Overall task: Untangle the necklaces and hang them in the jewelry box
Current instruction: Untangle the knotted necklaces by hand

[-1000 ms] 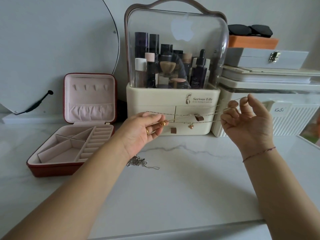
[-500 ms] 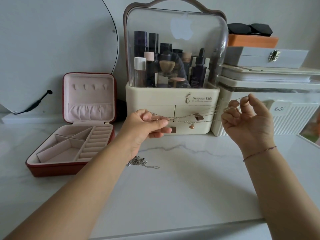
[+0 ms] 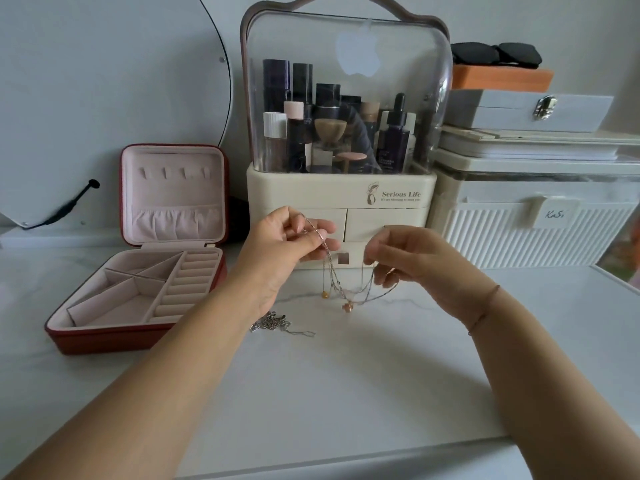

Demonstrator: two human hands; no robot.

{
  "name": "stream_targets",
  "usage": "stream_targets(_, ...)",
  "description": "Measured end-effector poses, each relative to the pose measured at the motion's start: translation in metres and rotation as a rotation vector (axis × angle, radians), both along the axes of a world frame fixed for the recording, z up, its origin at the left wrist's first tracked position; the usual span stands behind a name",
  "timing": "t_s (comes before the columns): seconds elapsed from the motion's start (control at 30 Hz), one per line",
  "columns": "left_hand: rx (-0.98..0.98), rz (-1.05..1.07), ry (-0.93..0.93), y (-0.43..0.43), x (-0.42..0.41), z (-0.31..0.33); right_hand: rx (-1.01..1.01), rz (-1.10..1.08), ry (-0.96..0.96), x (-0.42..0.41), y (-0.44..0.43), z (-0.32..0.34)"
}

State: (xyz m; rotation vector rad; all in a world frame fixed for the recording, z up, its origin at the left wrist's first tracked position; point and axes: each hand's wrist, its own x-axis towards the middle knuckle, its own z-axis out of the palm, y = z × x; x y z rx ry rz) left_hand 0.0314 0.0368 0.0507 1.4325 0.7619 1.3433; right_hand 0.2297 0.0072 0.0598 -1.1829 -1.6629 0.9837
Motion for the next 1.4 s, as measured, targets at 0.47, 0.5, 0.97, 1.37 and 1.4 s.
stream_targets(0.47, -0.183, -0.449, -0.103, -0.007, 0.0, 0.005, 0.021, 0.153, 0.038, -0.024, 0.001, -0.012)
stream_targets(0.5, -0.203, -0.475, -0.127, -0.007, -0.001, 0.006, -0.023, 0.17, 0.102, -0.023, 0.002, -0.011)
stream_targets(0.97, -0.361, -0.381, -0.07, -0.004, 0.001, 0.005, -0.037, -0.016, 0.263, -0.012, 0.004, -0.007)
stream_targets(1.37, -0.36, -0.346, -0.035, 0.0, -0.001, 0.004, -0.071, -0.026, 0.479, -0.004, 0.008, -0.004)
stream_targets(1.4, -0.362, -0.341, -0.028, 0.0, -0.001, 0.004, -0.066, -0.009, 0.526, -0.003, 0.009, -0.004)
